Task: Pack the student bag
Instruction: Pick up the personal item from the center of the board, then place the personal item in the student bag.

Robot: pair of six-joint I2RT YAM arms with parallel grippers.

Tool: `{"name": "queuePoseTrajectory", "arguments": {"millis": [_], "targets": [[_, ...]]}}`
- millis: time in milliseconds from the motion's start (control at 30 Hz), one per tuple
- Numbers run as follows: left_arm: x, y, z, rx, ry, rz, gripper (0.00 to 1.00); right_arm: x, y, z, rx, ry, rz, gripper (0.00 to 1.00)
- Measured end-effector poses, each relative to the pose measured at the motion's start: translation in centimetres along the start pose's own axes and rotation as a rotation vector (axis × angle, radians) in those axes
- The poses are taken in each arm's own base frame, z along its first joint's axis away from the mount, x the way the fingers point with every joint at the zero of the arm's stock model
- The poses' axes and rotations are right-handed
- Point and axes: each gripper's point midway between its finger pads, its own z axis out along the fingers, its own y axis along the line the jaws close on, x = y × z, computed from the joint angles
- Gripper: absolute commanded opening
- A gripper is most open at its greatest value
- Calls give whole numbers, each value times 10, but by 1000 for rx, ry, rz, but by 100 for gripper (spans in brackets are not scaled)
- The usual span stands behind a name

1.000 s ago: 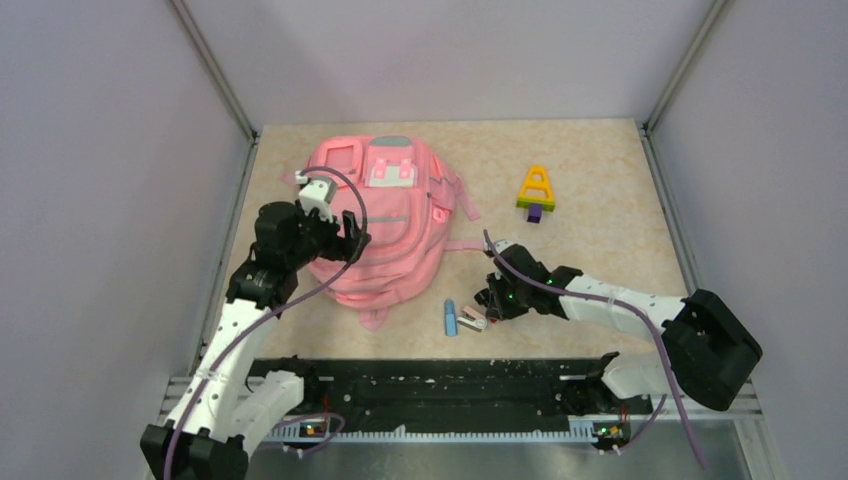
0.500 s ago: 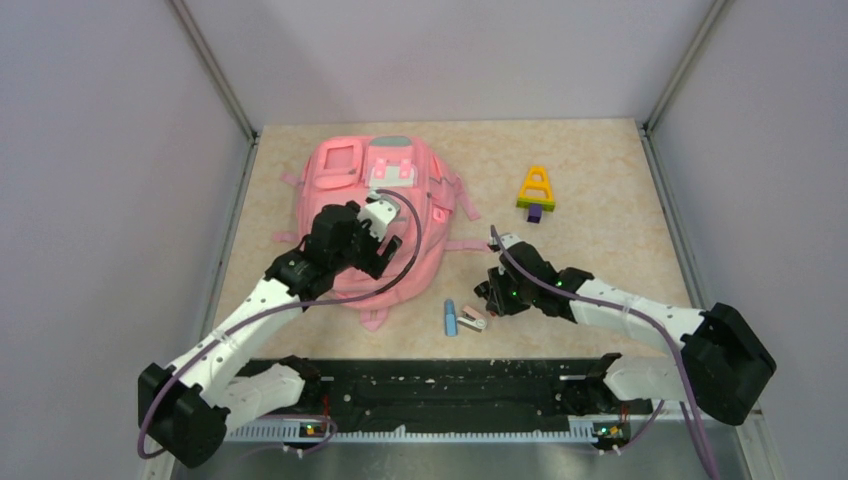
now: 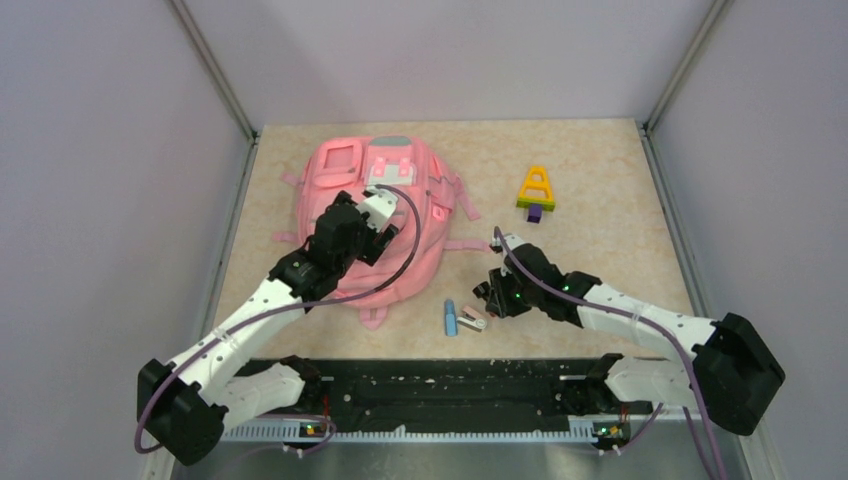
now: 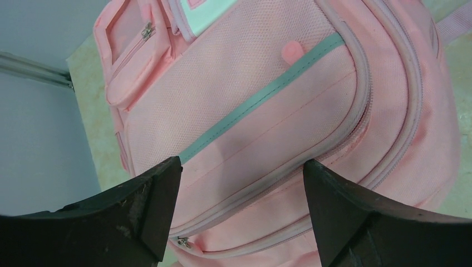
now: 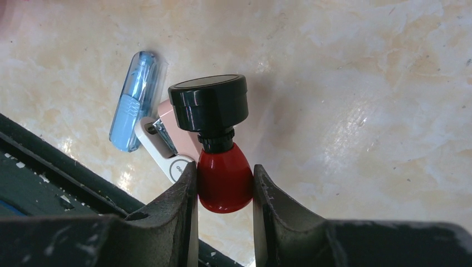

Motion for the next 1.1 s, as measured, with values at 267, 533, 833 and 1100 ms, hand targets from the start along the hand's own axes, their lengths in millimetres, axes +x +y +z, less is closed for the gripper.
{"name": "queuePoseTrajectory", "arguments": {"millis": [267, 533, 833, 1100], "targets": [[-13, 19, -1, -108, -54, -28, 84, -3, 9, -6, -49, -13, -1, 0], [-19, 28, -3, -153, -103, -23, 76, -3, 15, -9, -85, -10, -1, 0], [-4, 7, 14, -71, -63, 25, 4, -50, 60, -32, -265, -107, 42, 0], [-3, -7, 13, 11, -67, 51, 0, -100, 113, -37, -414, -150, 61, 0]]}}
